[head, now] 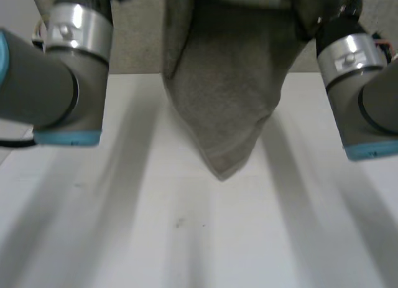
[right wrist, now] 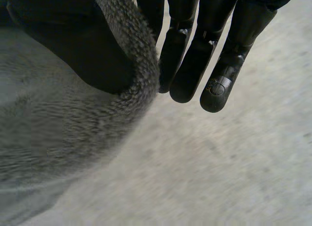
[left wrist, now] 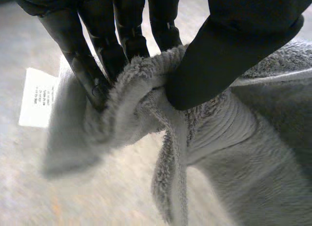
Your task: Fold the towel.
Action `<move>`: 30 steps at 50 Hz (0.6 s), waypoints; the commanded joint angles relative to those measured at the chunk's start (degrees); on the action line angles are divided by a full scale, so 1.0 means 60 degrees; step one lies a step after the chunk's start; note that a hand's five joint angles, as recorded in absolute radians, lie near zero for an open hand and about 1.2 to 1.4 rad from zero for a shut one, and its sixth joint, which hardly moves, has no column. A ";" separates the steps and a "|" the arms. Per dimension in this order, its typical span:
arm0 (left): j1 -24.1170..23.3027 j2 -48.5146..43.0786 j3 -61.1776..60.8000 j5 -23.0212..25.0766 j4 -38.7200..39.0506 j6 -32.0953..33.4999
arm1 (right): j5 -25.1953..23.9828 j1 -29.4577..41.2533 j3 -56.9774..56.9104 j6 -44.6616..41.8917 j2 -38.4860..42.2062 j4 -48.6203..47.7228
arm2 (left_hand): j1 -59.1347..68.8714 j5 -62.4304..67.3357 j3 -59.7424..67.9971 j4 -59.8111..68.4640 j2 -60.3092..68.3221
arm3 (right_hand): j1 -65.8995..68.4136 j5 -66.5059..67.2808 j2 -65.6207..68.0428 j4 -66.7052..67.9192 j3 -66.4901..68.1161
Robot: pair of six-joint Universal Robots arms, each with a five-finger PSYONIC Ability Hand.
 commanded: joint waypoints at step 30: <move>-0.0718 0.0506 -0.6043 0.0939 -0.3532 0.1371 | -0.2011 0.0602 0.2690 0.1172 0.0184 0.5104 | -0.5427 -0.5830 -0.6025 -0.6080 -0.6052 | 0.4092 0.2323 0.2112 0.1971 0.2026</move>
